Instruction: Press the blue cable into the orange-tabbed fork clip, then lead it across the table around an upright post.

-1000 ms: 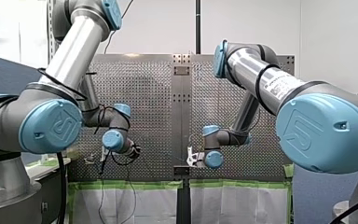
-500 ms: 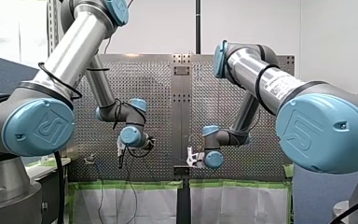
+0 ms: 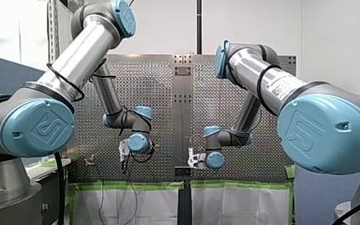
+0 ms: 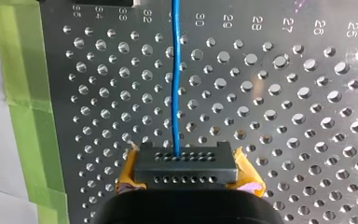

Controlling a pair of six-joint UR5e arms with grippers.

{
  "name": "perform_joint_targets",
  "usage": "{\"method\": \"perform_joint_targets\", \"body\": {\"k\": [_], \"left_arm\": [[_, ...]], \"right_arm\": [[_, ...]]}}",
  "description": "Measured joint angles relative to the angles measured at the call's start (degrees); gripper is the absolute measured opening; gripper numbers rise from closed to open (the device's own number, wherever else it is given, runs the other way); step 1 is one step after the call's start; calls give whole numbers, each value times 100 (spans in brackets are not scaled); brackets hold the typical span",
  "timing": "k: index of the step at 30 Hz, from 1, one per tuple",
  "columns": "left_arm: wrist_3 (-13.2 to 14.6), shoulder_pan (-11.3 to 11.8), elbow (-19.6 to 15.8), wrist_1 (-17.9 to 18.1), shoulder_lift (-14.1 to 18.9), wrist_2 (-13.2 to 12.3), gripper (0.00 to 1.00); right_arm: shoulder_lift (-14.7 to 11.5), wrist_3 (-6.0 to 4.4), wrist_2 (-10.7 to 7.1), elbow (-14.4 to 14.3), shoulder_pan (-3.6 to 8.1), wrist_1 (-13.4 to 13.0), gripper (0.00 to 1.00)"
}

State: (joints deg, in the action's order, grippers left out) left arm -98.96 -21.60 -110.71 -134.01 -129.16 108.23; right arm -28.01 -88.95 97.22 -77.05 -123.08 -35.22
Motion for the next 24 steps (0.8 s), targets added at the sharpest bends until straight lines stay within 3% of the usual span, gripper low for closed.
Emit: {"method": "perform_joint_targets", "body": {"k": [6,24], "left_arm": [[-19,42,86,-23,-183,21,100],[-10,183,592,-223,-216,122,100]], "right_arm": [[0,3,-4,0,-5,10,0],[0,-1,-9,7,3,-3,0]]}}
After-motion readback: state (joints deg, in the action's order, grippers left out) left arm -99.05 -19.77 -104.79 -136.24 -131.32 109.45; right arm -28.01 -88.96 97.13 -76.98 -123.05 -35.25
